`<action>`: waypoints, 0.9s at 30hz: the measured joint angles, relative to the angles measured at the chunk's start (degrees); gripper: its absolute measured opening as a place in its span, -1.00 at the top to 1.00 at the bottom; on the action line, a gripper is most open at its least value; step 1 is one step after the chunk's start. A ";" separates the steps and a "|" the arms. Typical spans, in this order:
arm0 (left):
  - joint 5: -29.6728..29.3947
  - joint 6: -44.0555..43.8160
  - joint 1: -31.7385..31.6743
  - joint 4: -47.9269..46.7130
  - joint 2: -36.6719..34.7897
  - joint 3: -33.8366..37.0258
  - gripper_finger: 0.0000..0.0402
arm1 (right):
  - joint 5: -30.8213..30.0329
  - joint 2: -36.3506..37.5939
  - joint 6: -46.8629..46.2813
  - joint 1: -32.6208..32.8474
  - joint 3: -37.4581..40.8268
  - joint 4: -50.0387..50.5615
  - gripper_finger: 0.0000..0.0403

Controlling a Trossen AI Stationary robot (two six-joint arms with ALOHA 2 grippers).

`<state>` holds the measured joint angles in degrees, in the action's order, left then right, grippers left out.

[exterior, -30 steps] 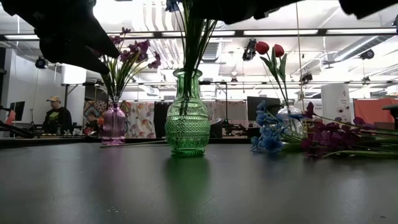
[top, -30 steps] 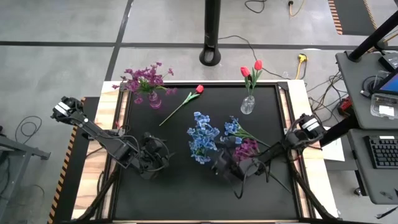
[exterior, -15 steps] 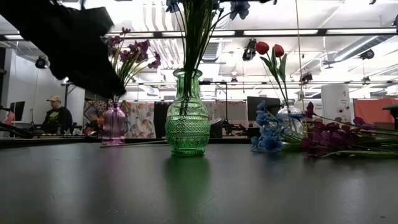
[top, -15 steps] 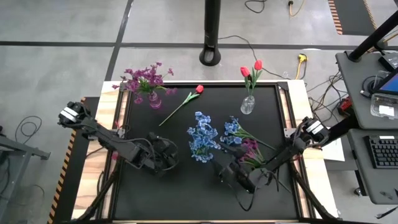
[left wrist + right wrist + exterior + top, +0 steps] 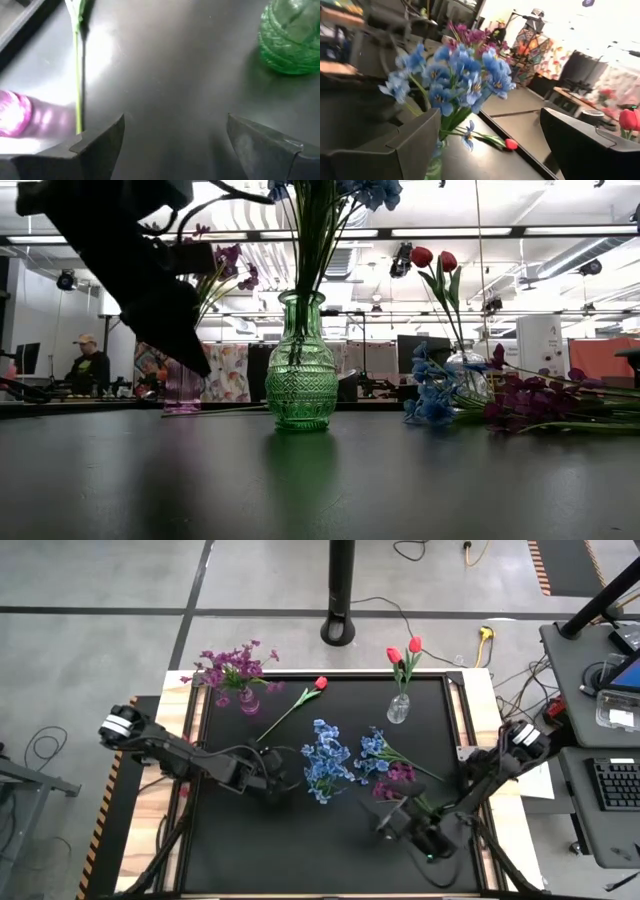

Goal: Sort flowers into vase by color
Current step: Put the red flower into the transparent crystal vase

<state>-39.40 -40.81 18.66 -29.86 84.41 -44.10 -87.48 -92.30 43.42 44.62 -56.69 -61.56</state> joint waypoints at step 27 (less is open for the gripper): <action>-0.55 8.34 -5.42 0.33 -2.02 0.00 -0.63 | 6.80 10.11 -5.85 1.55 12.60 2.94 -0.61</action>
<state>-39.95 -32.47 13.23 -29.53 82.39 -44.10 -80.68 -82.19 37.57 46.17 -44.09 -58.62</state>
